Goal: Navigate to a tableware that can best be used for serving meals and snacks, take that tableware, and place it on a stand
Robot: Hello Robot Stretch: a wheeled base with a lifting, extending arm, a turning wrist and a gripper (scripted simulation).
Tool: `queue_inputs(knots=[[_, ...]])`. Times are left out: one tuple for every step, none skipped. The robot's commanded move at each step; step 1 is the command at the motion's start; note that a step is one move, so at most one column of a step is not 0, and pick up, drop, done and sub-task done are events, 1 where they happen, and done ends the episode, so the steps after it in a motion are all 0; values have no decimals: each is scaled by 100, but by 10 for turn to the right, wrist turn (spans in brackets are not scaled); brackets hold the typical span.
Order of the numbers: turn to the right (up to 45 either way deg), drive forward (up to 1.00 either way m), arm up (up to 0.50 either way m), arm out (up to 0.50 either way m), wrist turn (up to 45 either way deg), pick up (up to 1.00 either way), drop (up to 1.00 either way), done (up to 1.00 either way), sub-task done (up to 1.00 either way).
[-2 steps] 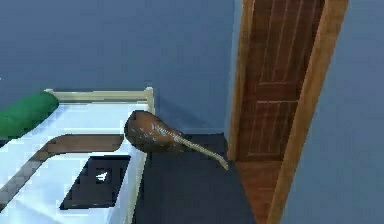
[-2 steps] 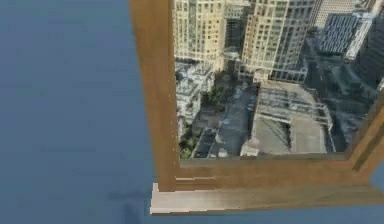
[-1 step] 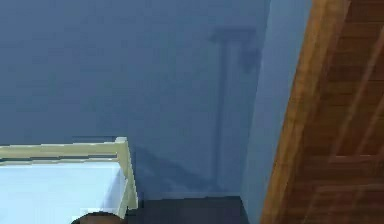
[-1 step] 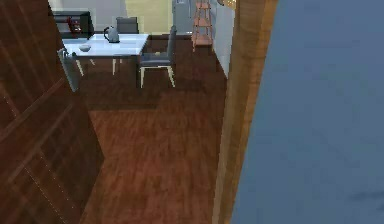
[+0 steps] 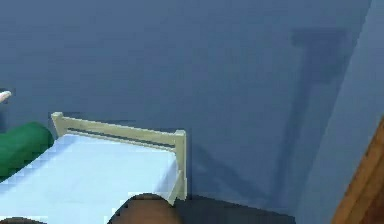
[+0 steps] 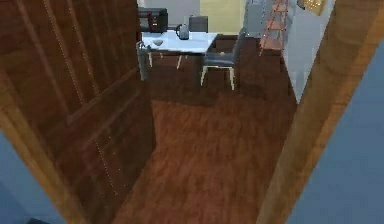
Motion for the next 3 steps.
queue_inputs(knots=[[0,5,0,0,0,0,0,0,0],[450,0,0,0,0,0,0,0,0],[240,0,0,0,0,0,0,0,0]])
